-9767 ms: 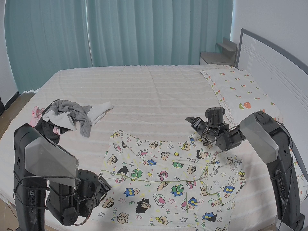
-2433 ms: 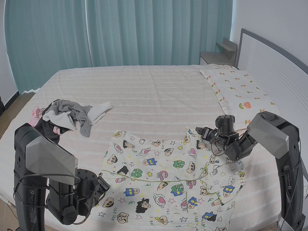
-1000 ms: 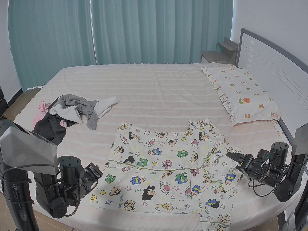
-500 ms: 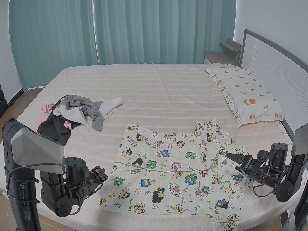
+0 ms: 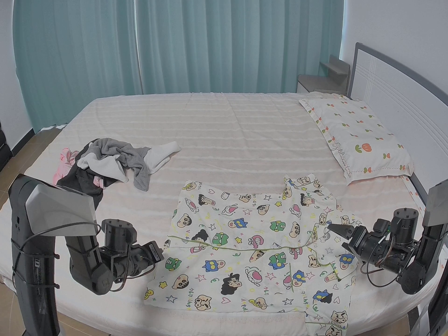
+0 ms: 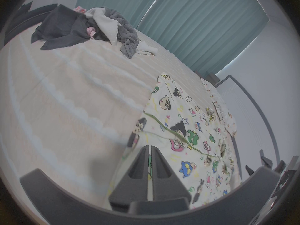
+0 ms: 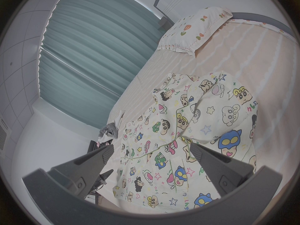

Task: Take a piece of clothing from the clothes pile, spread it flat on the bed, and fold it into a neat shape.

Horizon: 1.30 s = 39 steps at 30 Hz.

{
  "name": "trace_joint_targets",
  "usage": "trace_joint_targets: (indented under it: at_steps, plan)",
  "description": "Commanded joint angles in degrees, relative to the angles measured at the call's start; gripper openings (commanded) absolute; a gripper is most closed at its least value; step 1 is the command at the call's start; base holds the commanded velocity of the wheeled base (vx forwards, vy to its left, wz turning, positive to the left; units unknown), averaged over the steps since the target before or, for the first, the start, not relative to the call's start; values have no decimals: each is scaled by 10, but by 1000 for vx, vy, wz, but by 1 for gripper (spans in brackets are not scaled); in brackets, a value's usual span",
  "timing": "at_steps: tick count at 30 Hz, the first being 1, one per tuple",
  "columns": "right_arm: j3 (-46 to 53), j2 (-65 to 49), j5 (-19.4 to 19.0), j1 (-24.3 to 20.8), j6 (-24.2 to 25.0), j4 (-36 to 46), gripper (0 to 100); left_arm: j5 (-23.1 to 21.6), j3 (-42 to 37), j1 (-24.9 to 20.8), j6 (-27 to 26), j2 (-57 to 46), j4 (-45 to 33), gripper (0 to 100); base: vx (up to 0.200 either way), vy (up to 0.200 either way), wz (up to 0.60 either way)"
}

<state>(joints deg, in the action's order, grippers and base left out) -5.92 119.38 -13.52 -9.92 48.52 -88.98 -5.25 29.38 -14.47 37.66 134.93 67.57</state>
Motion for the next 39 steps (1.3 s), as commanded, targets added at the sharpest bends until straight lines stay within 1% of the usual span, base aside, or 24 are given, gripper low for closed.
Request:
trace_joint_targets:
  at_steps: [1, 2, 4, 5, 16, 17, 24, 34, 39]
  plan:
    - [-1, 7, 0, 0, -1, -10, 100, -22, 63, 16, -36, 14, -48, 0, 0, 0, 0]
    - [-1, 7, 0, 0, -1, -10, 100, -22, 63, 16, -36, 14, -48, 0, 0, 0, 0]
    - [-1, 11, 0, 1, -1, -10, 100, -36, 74, 16, -60, 17, -76, 0, 0, 0, 0]
    - [-1, 12, 0, 1, -1, -10, 100, -36, 78, 16, -62, 19, -83, 0, 0, 0, 0]
    - [-1, 16, 0, 1, -2, -10, 100, -33, 83, 19, -61, 21, -82, 0, 0, 0, 0]
    - [-1, 16, 0, 1, -2, -10, 100, -31, 83, 19, -62, 22, -82, 100, 0, 0, 0]
    - [-1, 16, 0, 1, -2, -10, 100, -31, 81, 12, -65, 22, -70, 100, 0, 0, 0]
    - [-2, 16, 0, 2, -2, -10, 100, -33, 83, -21, -65, 24, -67, 100, 0, 0, 0]
    - [-2, 16, 0, 2, -2, -10, 100, -31, 89, -28, -78, 38, -66, 100, 0, 0, 0]
